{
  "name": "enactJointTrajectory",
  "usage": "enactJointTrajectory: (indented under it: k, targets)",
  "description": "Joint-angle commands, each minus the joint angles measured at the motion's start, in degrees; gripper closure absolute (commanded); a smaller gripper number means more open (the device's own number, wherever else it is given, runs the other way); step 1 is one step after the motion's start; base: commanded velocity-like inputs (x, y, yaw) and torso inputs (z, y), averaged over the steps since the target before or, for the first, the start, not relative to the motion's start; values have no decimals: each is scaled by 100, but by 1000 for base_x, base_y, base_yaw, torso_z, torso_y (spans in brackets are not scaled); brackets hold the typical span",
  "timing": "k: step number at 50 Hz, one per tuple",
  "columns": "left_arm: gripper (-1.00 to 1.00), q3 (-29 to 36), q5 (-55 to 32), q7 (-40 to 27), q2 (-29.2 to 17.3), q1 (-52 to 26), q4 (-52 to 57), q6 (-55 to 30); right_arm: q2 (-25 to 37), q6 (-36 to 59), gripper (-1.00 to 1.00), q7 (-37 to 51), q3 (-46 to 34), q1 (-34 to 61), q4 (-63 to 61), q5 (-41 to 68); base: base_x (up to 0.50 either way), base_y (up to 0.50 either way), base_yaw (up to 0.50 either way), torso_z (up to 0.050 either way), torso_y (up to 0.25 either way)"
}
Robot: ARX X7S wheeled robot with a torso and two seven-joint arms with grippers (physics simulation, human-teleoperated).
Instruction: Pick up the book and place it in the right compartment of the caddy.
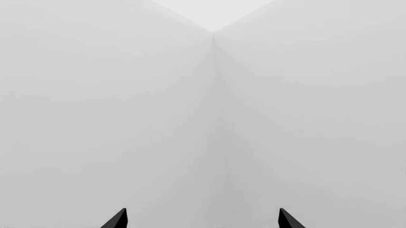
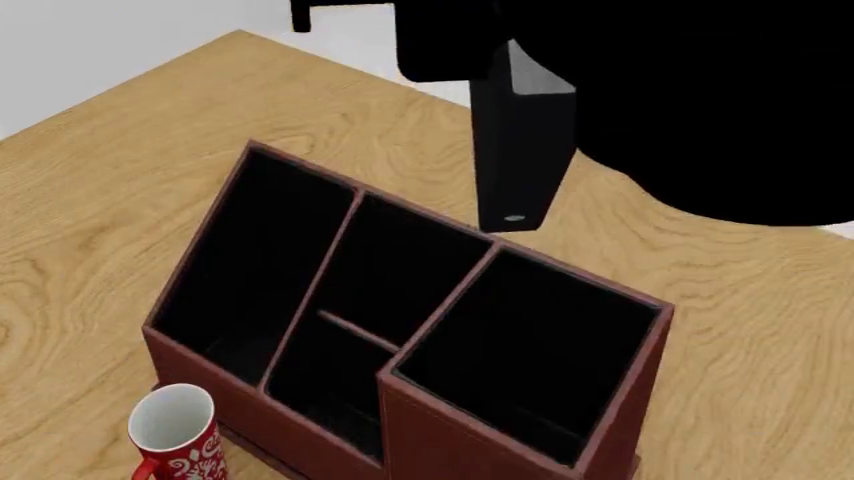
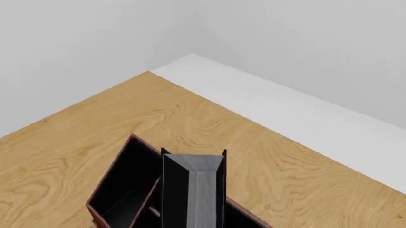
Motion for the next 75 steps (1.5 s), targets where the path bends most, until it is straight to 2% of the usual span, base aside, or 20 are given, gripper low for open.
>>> enactJointTrajectory:
  k: [1, 15, 32, 48, 75]
  targets:
    - [-100, -57, -90, 26, 10, 36, -31, 96, 293, -179, 100, 11, -456, 110, 75, 66, 0, 0, 0, 0, 0]
    - [-100, -37, -133, 22, -9, 44, 2, 118, 567, -509, 100, -179, -794, -156, -224, -40, 0, 0, 0, 1, 1]
    - [-100, -54, -158, 6, -31, 91, 23, 149, 581, -670, 100, -591, -929, -539, -261, -352, 0, 0, 0, 0, 1]
    - [-100, -64, -173, -22, -52, 99, 28, 171, 580, -576, 100, -623, -1140, -612, -257, -298, 0, 0, 0, 1, 1]
    - [-100, 95, -62, -106, -117, 50, 67, 76, 545, -382, 100, -1308, -1290, -975, -72, -750, 0, 0, 0, 0, 1]
